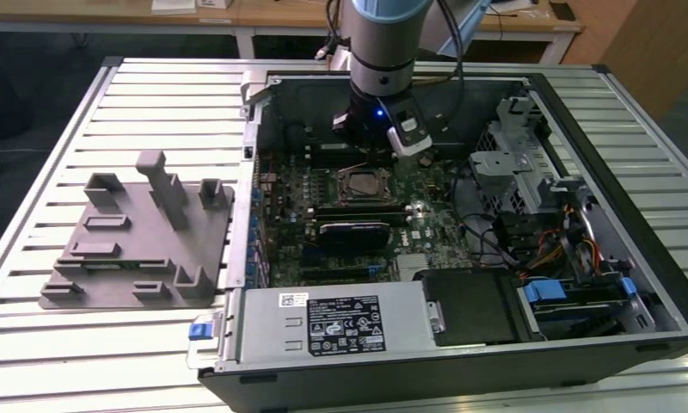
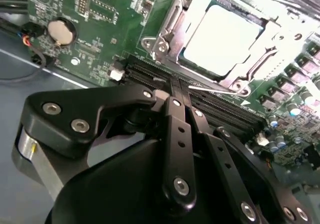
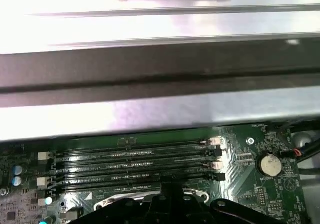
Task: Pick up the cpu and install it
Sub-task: 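Install the first cpu locking lever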
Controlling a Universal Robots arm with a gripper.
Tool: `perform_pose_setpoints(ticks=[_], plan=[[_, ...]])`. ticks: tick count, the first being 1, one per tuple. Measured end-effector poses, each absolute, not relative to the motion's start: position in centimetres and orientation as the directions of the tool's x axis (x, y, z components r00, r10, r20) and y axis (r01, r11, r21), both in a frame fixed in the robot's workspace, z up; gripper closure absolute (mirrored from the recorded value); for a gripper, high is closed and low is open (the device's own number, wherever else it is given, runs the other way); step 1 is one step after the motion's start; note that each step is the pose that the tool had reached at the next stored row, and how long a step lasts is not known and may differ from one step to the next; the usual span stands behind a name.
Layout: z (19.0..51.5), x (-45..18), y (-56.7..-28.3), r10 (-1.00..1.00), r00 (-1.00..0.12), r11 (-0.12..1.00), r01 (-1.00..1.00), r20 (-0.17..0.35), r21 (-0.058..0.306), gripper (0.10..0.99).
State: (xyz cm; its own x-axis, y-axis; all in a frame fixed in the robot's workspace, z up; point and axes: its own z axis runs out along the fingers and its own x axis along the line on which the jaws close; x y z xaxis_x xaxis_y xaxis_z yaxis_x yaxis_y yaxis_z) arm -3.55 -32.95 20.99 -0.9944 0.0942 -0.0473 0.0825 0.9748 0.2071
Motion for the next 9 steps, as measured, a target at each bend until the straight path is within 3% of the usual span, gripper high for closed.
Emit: perform_pose_setpoints(ticks=[9], plan=[[20.24, -4.20, -32.76, 0.100, -0.993, 0.978, 0.088, -0.054, 0.189, 0.980]])
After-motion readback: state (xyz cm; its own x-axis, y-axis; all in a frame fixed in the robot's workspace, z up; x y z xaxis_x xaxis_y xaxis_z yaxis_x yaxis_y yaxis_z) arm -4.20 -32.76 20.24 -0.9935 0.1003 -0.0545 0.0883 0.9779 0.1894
